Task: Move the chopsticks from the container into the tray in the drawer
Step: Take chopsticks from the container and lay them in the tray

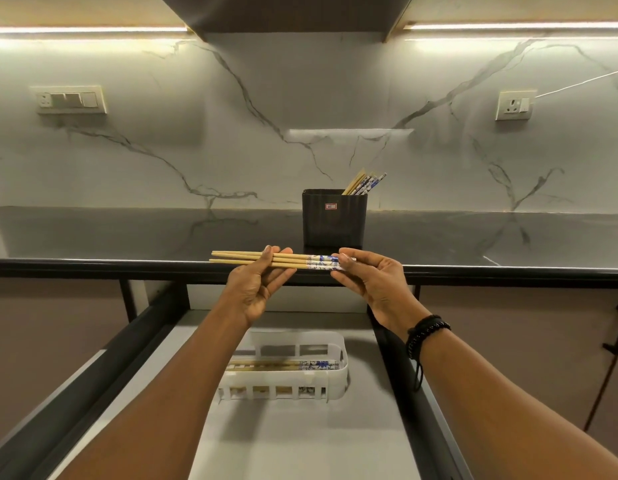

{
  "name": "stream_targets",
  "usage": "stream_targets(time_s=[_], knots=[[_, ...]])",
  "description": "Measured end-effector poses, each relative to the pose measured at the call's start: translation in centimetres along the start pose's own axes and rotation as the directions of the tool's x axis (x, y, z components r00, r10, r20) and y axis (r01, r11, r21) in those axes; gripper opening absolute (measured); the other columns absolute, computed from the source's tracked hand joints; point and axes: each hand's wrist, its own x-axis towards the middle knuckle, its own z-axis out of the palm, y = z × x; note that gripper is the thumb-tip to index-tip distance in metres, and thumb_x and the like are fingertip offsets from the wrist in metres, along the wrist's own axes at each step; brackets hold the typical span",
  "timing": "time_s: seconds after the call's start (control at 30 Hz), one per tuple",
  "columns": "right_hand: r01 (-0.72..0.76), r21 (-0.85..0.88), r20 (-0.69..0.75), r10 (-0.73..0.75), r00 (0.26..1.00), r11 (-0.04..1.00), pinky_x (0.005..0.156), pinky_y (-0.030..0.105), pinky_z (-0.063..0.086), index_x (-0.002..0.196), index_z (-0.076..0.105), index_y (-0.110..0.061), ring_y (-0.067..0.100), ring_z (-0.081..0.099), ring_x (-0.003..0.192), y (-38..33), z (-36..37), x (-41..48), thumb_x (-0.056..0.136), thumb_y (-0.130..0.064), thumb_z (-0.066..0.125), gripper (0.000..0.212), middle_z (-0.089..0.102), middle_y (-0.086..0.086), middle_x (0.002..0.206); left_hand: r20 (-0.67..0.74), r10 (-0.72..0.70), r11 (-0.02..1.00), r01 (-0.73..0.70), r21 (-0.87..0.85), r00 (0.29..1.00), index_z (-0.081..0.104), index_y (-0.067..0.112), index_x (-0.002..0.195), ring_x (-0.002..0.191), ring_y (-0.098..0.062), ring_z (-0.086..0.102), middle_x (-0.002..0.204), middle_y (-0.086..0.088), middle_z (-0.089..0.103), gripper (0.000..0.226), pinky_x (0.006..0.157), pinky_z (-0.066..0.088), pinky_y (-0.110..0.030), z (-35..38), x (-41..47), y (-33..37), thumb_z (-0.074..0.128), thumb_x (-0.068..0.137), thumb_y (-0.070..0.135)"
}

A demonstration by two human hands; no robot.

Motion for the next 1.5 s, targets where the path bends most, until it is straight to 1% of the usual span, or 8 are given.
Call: stream_targets(time_s=[0.17,0.37,0.67,0.93,1.03,1.13,1.33,1.5], knots=[[-0.053,0.220,0.116,0.028,0.993,0.974,0.083,0.032,0.060,0.114,0.067,-0.001,0.031,0.069,0.107,-0.2,0.1,-0.1,0.098,-0.019,0.054,0.027,0.071,0.021,0.113,-0.003,-0.002,0.999,0.001,-0.044,1.000,0.062,0.002,0.100,0.090,-0.026,0.072,0.099,-0.017,0.073,0.014,0.066,0.061,-0.030,-0.1,0.0,0.3,0.054,0.094,0.012],[-0.085,0.313,0.165,0.034,0.986,0.946,0.082,0.034,0.060,0.111,0.069,-0.007,0.035,0.067,0.109,-0.1,0.4,-0.2,0.092,-0.019,0.060,0.025,0.069,0.023,0.116,0.036,-0.046,0.994,0.050,-0.098,0.998,0.060,0.000,0.108,0.087,-0.025,0.073,0.100,-0.018,0.073,0.020,0.061,0.060,-0.028,-0.4,0.0,0.5,0.054,0.094,0.012],[-0.008,0.080,0.068,0.003,0.998,0.997,0.081,0.032,0.060,0.109,0.069,-0.008,0.028,0.072,0.100,0.2,0.3,-0.1,0.094,-0.018,0.057,0.021,0.074,0.017,0.106,-0.006,0.003,1.000,-0.003,-0.027,1.000,0.062,0.002,0.099,0.089,-0.026,0.072,0.098,-0.017,0.073,0.014,0.072,0.061,-0.033,-0.8,0.5,0.2,0.054,0.094,0.013],[0.069,-0.116,0.132,-0.054,0.990,0.991,0.078,0.028,0.061,0.110,0.069,-0.007,0.023,0.073,0.091,0.6,0.1,-0.1,0.083,-0.023,0.068,0.031,0.074,0.016,0.104,-0.033,-0.017,0.999,0.018,0.027,0.999,0.062,0.002,0.099,0.088,-0.026,0.073,0.097,-0.017,0.073,0.014,0.070,0.061,-0.032,-1.2,0.5,0.3,0.055,0.094,0.013],[0.076,-0.174,0.142,-0.051,0.989,0.982,0.077,0.026,0.061,0.103,0.073,-0.008,0.024,0.073,0.091,0.8,0.2,-0.2,0.077,-0.016,0.071,0.027,0.075,0.015,0.101,-0.010,-0.049,0.997,0.049,0.064,0.999,0.061,0.001,0.104,0.092,-0.028,0.072,0.101,-0.018,0.072,0.015,0.066,0.061,-0.031,-1.2,0.4,0.3,0.054,0.095,0.011],[0.068,-0.205,0.139,-0.040,0.989,0.976,0.078,0.027,0.061,0.099,0.074,-0.006,0.026,0.072,0.094,1.0,0.1,-0.1,0.082,-0.005,0.068,0.017,0.075,0.015,0.100,-0.007,-0.069,0.994,0.069,0.079,0.998,0.060,0.000,0.107,0.091,-0.028,0.071,0.104,-0.019,0.071,0.017,0.064,0.061,-0.031,-1.3,0.4,0.3,0.054,0.094,0.010],[0.020,-0.209,0.105,0.002,0.994,0.978,0.080,0.028,0.060,0.099,0.074,-0.002,0.028,0.072,0.097,1.2,-0.1,0.1,0.082,-0.001,0.069,0.018,0.075,0.016,0.103,-0.031,-0.075,0.992,0.078,0.096,0.997,0.060,-0.001,0.109,0.091,-0.028,0.071,0.106,-0.019,0.071,0.019,0.065,0.061,-0.033,-1.4,0.4,0.5,0.055,0.094,0.010],[-0.026,-0.166,0.104,0.044,0.994,0.986,0.079,0.027,0.061,0.102,0.072,0.001,0.027,0.072,0.096,1.1,-1.0,0.4,0.083,0.001,0.067,0.020,0.074,0.017,0.104,-0.148,-0.013,1.000,0.009,-0.028,0.989,0.061,0.006,0.102,0.094,-0.025,0.071,0.103,-0.015,0.071,0.015,0.072,0.061,-0.035,-2.5,0.7,1.2,0.053,0.096,0.017]])
